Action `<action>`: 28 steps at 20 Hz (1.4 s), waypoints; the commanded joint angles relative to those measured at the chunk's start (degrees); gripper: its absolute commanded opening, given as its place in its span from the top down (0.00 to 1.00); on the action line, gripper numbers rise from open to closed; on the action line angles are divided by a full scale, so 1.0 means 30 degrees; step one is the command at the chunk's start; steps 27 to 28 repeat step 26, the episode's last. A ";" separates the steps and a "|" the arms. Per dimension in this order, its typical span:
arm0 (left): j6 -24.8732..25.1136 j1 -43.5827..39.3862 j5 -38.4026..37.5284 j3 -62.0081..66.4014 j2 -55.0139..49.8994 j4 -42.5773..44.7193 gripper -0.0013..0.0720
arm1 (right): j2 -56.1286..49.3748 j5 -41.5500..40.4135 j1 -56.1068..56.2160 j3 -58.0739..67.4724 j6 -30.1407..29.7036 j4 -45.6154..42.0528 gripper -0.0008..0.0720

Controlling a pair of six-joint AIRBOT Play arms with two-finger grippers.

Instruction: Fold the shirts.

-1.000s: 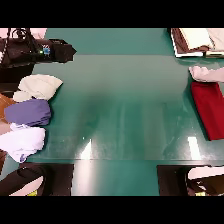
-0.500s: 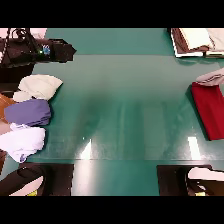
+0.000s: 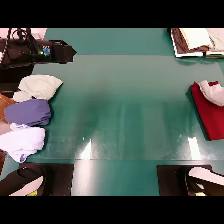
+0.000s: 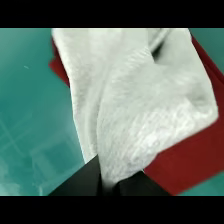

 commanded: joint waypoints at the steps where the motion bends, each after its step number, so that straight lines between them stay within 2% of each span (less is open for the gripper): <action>1: 0.0036 -0.0007 -0.0357 -0.0015 -0.0007 0.0022 0.95 | 0.1341 -0.0255 -0.1151 -0.3359 -0.0036 -0.1887 0.60; 2: 0.0036 -0.0007 -0.0452 -0.0015 -0.0007 0.0044 0.95 | 0.1552 -0.0291 -0.1472 -0.3854 -0.0036 -0.2222 0.31; 3: 0.0036 -0.0007 -0.0576 -0.0015 -0.0007 0.0066 0.95 | 0.1785 -0.0284 -0.1880 -0.4291 -0.0029 -0.2215 0.08; 7: 0.0036 -0.0007 -0.0816 -0.0015 -0.0007 0.0102 0.95 | 0.3075 -0.1319 -0.2616 -0.4488 -0.0029 -0.1843 0.08; 9: 0.0029 -0.0007 -0.0787 -0.0015 -0.0007 0.0095 0.95 | 0.3985 -0.2696 -0.1727 -0.4488 -0.0029 -0.0350 0.08; 12: 0.0022 -0.0007 -0.0663 -0.0015 -0.0007 0.0146 0.95 | 0.5100 -0.4379 0.1486 -0.4488 -0.0036 0.2659 0.08; 15: 0.0015 -0.0007 -0.0401 -0.0007 -0.0007 0.0124 0.95 | 0.5668 -0.5581 0.6470 -0.4488 -0.0036 0.3111 0.10; 16: 0.0022 -0.0007 -0.0350 -0.0007 -0.0007 0.0131 0.95 | 0.5683 -0.5836 0.8058 -0.4488 -0.0036 0.3060 0.17; 18: 0.0022 -0.0007 -0.0342 -0.0007 -0.0007 0.0124 0.95 | 0.5676 -0.6331 1.1132 -0.4495 -0.0066 0.2783 0.40; 19: 0.0022 -0.0007 -0.0342 -0.0007 -0.0007 0.0124 0.95 | 0.5676 -0.6681 1.2407 -0.4495 -0.0372 0.2790 0.57; 20: 0.0015 -0.0007 -0.0342 -0.0007 -0.0007 0.0124 0.95 | 0.5676 -0.7096 1.3631 -0.4495 -0.1107 0.2790 0.87; 21: 0.0015 -0.0007 -0.0342 -0.0007 -0.0007 0.0131 0.95 | 0.5676 -0.7431 1.4637 -0.4495 -0.1887 0.2790 0.97; 24: 0.0015 -0.0007 -0.0342 -0.0007 -0.0007 0.0131 0.95 | 0.5676 -0.8000 1.6218 -0.4495 -0.2208 0.2790 0.97; 28: 0.0022 -0.0007 -0.0342 -0.0007 -0.0007 0.0124 0.95 | 0.5676 -0.7912 1.6283 -0.4495 -0.2208 0.2805 0.97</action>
